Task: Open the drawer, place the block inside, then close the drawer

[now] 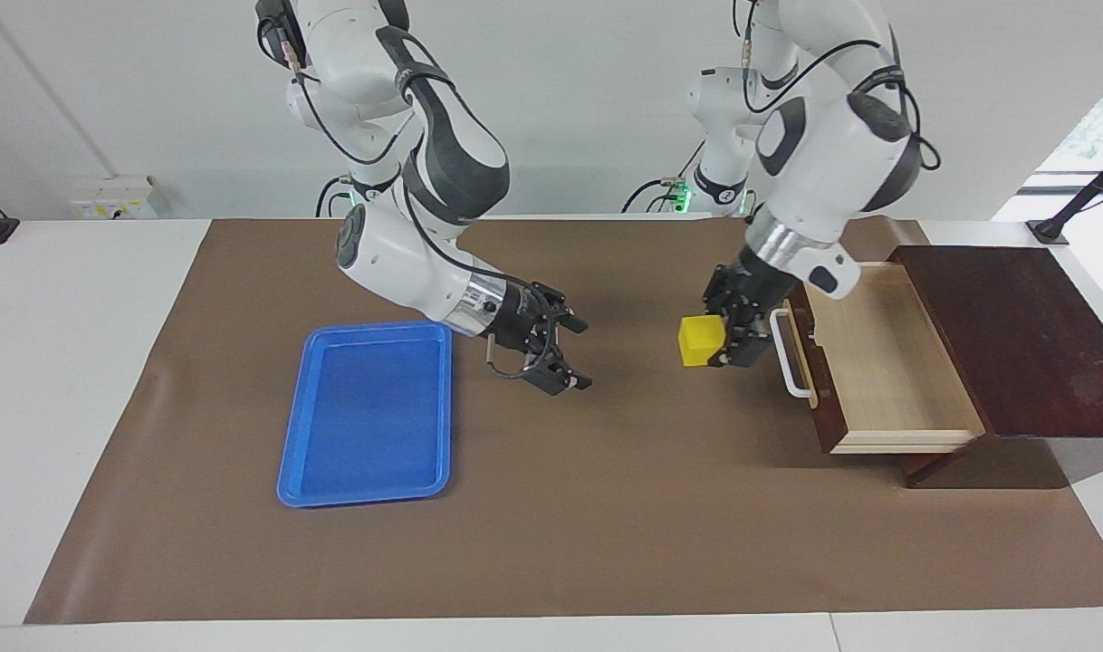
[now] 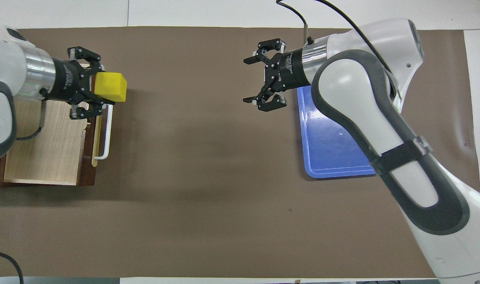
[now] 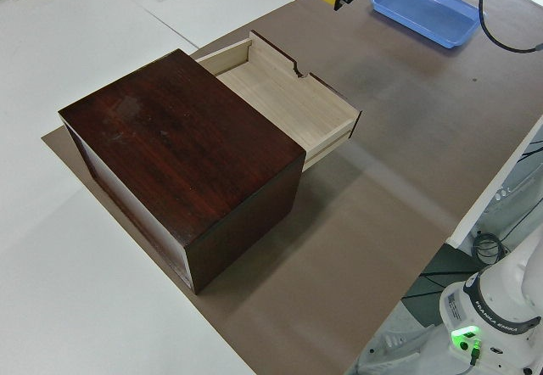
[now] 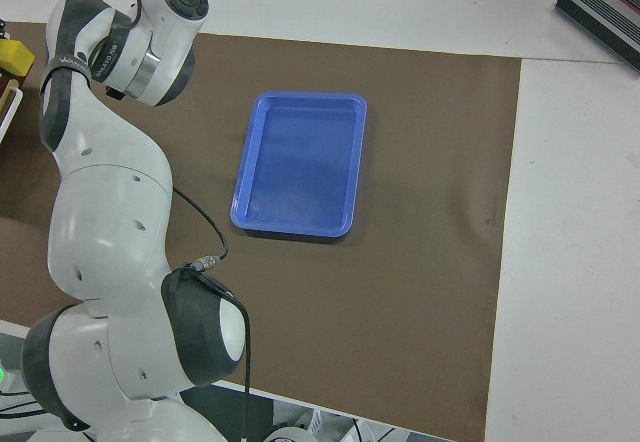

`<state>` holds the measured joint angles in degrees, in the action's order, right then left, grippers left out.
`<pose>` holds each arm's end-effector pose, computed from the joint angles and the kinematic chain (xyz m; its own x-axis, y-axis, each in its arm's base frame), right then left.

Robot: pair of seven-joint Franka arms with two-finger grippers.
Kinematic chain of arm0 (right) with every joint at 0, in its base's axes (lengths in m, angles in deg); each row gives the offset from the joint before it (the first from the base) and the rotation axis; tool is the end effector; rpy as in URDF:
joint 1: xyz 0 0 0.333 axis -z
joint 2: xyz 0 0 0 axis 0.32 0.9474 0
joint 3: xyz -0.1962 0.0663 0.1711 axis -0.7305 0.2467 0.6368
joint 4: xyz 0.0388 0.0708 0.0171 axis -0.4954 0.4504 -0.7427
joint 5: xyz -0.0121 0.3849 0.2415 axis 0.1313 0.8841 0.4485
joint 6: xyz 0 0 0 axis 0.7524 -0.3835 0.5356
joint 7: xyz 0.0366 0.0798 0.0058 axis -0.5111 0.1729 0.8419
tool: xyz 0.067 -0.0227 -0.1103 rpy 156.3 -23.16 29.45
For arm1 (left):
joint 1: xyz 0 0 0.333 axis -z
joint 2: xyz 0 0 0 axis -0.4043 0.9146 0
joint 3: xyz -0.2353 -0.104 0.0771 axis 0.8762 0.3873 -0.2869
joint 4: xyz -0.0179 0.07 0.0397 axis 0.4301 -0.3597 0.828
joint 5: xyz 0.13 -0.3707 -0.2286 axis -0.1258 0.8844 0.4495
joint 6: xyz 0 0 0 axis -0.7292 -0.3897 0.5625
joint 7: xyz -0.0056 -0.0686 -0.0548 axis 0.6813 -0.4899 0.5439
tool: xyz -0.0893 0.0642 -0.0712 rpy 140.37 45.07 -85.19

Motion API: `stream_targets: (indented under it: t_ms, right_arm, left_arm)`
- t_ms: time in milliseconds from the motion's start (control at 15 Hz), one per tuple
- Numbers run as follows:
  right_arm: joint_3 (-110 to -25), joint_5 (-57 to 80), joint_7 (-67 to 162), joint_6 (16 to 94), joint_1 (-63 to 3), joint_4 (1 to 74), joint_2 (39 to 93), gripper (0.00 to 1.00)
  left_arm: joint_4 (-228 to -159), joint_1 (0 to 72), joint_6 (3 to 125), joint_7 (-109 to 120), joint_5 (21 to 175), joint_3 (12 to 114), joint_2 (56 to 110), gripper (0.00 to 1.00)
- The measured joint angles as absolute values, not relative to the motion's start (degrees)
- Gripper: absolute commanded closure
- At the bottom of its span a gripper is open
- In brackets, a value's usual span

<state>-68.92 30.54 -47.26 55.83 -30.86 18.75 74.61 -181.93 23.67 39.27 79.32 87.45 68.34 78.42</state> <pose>0.7017 0.2745 0.3913 -0.0010 -0.6626 -0.7489 -0.9989 0.0350 -0.0296 0.6609 -0.1164 0.4640 0.1027 0.9621 -0.2527 0.9832 -0.0596 0.1724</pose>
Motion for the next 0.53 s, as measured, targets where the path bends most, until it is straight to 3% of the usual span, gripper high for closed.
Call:
stream_targets:
  t_ms: [200, 467, 533]
  right_arm:
    - [-69.0, 24.6, -41.7, 48.6, -25.8, 18.4, 72.8, 0.00]
    - [-69.1, 12.7, -25.3, 38.7, -23.4, 18.2, 69.8, 0.00]
    - [-69.1, 9.7, -20.9, 36.5, -23.2, 18.2, 69.0, 0.00]
  left_arm:
    - [-183.6, 15.4, 38.5, 70.2, 86.7, 68.2, 78.1, 1.00]
    - [-189.1, 11.1, 40.2, 64.6, 80.2, 68.2, 78.1, 1.00]
    - [-191.0, 10.8, 41.9, 64.5, 79.9, 68.2, 78.1, 0.94]
